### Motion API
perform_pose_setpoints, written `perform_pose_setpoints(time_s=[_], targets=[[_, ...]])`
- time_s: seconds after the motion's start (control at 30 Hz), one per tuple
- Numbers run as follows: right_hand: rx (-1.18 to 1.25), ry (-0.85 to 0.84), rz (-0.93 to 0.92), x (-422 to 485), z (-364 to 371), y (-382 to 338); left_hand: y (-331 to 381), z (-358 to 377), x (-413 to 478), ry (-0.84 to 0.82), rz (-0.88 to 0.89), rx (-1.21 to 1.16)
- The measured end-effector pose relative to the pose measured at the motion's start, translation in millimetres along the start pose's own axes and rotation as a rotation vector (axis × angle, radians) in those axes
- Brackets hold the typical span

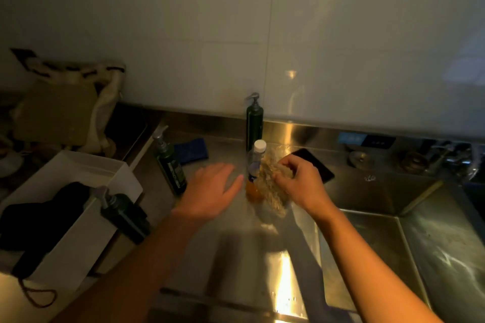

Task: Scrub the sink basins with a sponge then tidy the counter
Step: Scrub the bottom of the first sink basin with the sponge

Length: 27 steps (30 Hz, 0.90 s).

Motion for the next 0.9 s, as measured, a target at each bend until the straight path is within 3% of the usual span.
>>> perform_pose_setpoints(time_s=[0.33, 0.63, 0.9], targets=[[-0.013, 0.121, -0.220, 20.5, -73.5, -125.7, 19.9, -113.3, 56.6, 0.269, 0.221, -0.099], [-0.066, 0.189, -0.221, 9.0, -57.3, -144.8, 5.4, -129.6, 70.2, 0.252, 0.318, -0.156], [-0.189, 0.413, -0.037, -42.9, -66.6, -101.3, 26.4, -91.8, 68.2, 0.114, 0.484, -0.216]])
Point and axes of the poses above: each hand's wrist, its own x-axis towards the middle knuckle, its own z-axis out of the palm, y = z × x, the point moved 3 cm from there along x, towards the middle knuckle, and after that the axes turned 8 degrees about x, right-handed, at the moved point
